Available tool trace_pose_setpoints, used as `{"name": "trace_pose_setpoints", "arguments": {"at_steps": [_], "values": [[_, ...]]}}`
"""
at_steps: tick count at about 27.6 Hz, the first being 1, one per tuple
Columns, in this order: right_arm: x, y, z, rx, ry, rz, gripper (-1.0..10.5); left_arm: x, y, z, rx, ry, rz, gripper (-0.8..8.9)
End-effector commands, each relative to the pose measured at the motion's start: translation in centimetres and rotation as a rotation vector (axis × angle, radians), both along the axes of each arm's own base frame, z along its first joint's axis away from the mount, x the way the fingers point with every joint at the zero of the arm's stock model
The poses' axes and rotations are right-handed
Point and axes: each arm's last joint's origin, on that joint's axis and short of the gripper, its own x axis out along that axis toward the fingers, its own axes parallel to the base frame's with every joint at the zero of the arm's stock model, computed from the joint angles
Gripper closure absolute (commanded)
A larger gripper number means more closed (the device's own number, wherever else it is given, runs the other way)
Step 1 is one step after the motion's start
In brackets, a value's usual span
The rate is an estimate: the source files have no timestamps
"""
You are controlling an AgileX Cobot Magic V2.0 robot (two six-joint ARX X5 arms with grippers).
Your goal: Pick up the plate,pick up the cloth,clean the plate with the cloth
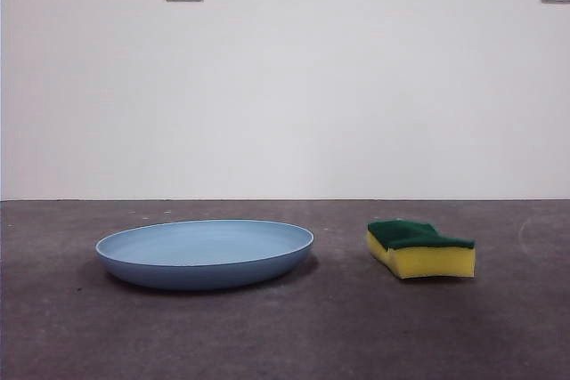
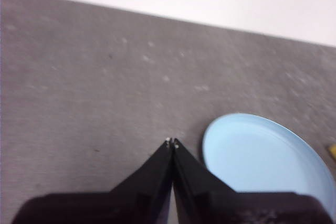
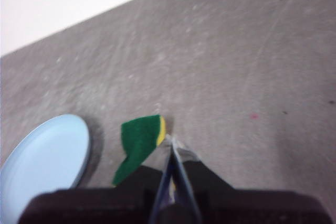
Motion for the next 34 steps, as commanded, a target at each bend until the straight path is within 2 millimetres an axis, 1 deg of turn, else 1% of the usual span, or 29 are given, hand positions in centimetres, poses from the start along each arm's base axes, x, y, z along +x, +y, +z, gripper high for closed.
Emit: {"name": "trace_pose_setpoints", "arguments": {"at_steps": [1,3,7,11,14,15,16,17,18,19,23,28,30,32,34], "values": [[1.5,0.3,1.7,-0.033,0.035,0.076,9.6,1.5,-0.1,1.3,-0.021,0.071,-0.05,8.19],[2.7,0.4,2.7,-0.039,0.083,0.083,9.6,2.8,-0.2,2.1,-0.029,0.126,-0.088,8.19],[5.1,0.5,4.2,-0.098,0.164,0.118,9.5,5.3,-0.3,3.0,-0.039,0.201,-0.147,8.18],[7.2,0.7,4.8,-0.165,0.259,0.165,9.5,7.4,-0.5,3.1,-0.066,0.267,-0.192,8.14],[8.5,0.7,4.8,-0.182,0.309,0.182,9.3,8.7,-0.6,2.8,-0.098,0.31,-0.245,8.12],[8.8,0.8,4.7,-0.182,0.32,0.183,9.1,9.0,-0.7,2.6,-0.105,0.326,-0.254,8.03],[9.2,0.8,4.5,-0.182,0.333,0.184,8.2,9.3,-0.7,2.2,-0.114,0.347,-0.265,7.54],[9.5,0.8,4.3,-0.181,0.347,0.185,7.0,9.7,-0.7,1.8,-0.118,0.371,-0.266,6.42],[9.7,0.8,4.1,-0.18,0.357,0.186,6.1,10.0,-0.7,1.4,-0.12,0.388,-0.264,5.58],[9.8,0.9,3.9,-0.179,0.365,0.188,5.6,10.5,-0.7,1.0,-0.122,0.395,-0.265,5.2],[9.8,1.3,3.9,-0.183,0.363,0.207,5.6,12.8,-0.9,-0.2,-0.143,0.465,-0.288,5.21],[9.7,1.8,3.9,-0.186,0.362,0.229,5.6,17.2,-2.9,-0.8,-0.133,0.555,-0.347,5.21],[9.7,1.9,3.9,-0.185,0.362,0.231,5.6,18.9,-3.8,-1.1,-0.094,0.591,-0.334,5.21],[9.7,1.9,3.9,-0.185,0.362,0.231,5.6,20.3,-4.6,-1.8,-0.032,0.639,-0.313,5.21],[9.7,1.9,3.9,-0.186,0.362,0.231,5.6,21.3,-5.3,-3.0,-0.022,0.677,-0.321,5.21]]}}
